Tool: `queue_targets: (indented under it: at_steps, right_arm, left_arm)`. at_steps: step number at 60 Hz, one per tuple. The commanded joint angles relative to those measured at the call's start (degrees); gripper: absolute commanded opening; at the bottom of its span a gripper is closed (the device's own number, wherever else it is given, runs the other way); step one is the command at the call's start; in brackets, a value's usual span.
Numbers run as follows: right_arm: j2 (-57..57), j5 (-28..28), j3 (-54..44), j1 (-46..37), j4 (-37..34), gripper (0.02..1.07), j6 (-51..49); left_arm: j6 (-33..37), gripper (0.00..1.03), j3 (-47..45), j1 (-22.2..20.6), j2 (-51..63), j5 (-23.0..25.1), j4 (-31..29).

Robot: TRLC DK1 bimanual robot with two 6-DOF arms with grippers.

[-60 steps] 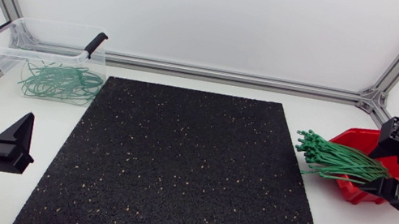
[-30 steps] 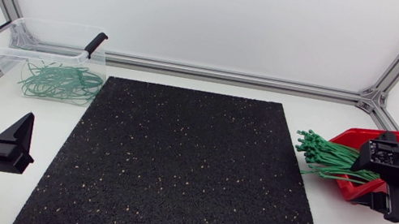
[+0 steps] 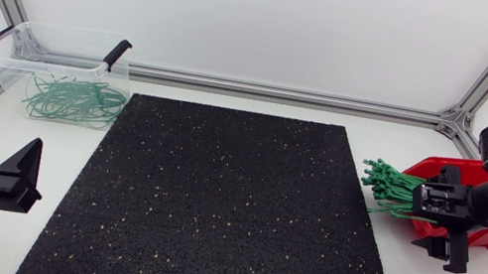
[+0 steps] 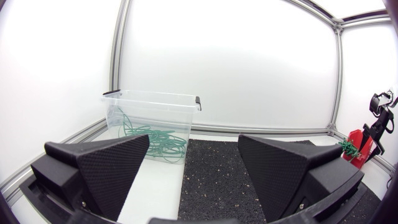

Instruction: Take a green cable tie from the red box, thread the tail through the head to close it, then place it in the transparent bin on the left.

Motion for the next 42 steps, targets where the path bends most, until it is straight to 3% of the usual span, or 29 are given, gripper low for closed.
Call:
queue_targets:
  at_steps: [1, 4, 10, 18, 23, 42]
  right_arm:
    - [1.2, 0.8, -2.4, 0.6, 1.2, 0.84, 0.4]
    - [1.6, 1.1, -2.7, 0.6, 1.7, 0.83, 0.4]
    - [1.9, 1.2, -3.3, 0.6, 1.7, 0.70, 0.2]
    - [0.9, 1.4, -4.2, 0.6, 1.7, 0.69, 0.0]
    - [0.4, 1.5, -4.9, 0.6, 1.7, 0.61, -0.3]
    - [-1.8, 4.3, -8.2, 0.4, 9.9, 0.61, -0.4]
  left_arm:
    - [-1.0, 0.99, -2.3, 0.0, -0.1, 0.0, -1.0]
    - [-1.0, 0.99, -2.3, 0.0, -0.1, 0.0, -1.0]
    - [-1.0, 0.99, -2.3, -0.1, -0.1, 0.0, -1.0]
    - [-1.0, 0.99, -2.3, 0.0, -0.1, 0.3, -1.2]
    - [-1.0, 0.99, -2.3, 0.0, -0.1, 0.5, -1.3]
    - [-1.0, 0.99, -2.3, 0.2, -0.1, 0.8, -1.4]
